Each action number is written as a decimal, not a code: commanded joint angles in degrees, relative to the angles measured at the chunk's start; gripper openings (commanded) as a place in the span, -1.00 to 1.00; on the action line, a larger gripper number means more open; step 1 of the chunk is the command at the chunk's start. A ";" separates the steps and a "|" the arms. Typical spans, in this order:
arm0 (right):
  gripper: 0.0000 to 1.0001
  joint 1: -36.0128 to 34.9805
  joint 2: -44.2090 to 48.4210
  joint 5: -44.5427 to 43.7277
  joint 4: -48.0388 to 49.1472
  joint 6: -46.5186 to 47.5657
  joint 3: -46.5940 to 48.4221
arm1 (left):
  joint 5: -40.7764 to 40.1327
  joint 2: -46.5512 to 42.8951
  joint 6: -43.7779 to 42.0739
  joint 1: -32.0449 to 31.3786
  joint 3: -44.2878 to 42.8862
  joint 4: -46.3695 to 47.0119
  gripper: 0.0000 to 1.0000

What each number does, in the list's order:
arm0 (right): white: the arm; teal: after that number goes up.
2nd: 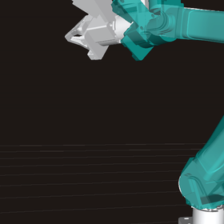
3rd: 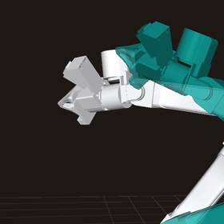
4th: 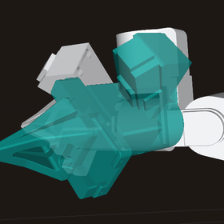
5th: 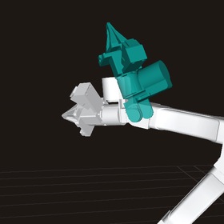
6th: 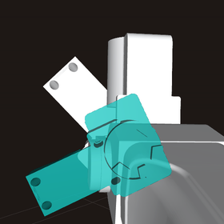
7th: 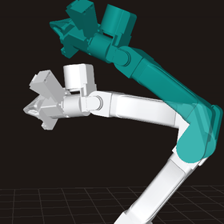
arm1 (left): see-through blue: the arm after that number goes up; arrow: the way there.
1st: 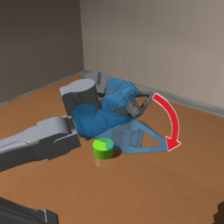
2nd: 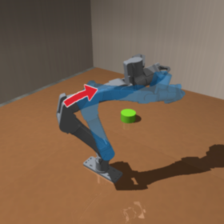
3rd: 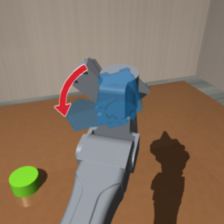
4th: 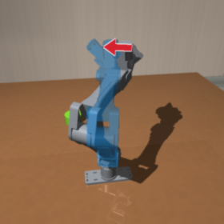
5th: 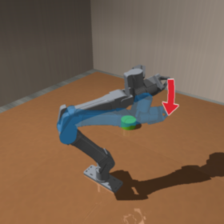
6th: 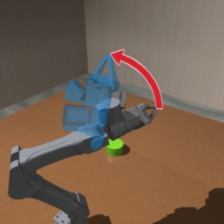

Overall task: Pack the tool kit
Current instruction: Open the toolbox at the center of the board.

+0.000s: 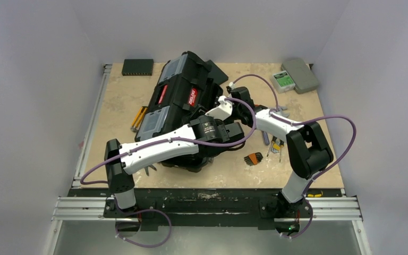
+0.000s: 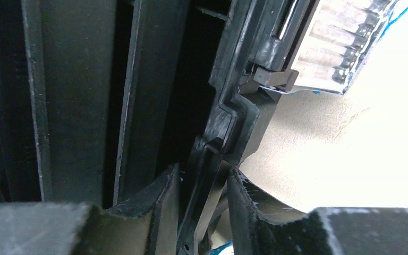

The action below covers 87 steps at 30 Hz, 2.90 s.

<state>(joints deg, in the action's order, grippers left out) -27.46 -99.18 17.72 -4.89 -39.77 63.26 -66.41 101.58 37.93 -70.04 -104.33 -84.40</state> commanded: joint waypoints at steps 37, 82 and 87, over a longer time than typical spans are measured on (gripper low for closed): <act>-1.00 8.37 0.99 -9.59 -12.91 8.27 2.81 | -9.53 -5.89 1.12 9.05 5.24 -5.62 -1.00; -1.00 11.90 -4.27 -13.26 -23.49 14.09 11.06 | 31.37 -23.81 -13.43 39.59 30.12 31.21 -1.00; -1.00 12.84 -5.09 -12.61 -23.28 14.59 10.96 | 32.94 -23.70 -13.24 40.16 30.60 32.30 -1.00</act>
<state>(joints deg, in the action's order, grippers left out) -15.86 -101.71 10.90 -22.57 -27.92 74.46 -43.11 77.73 21.69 -29.50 -74.04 -61.91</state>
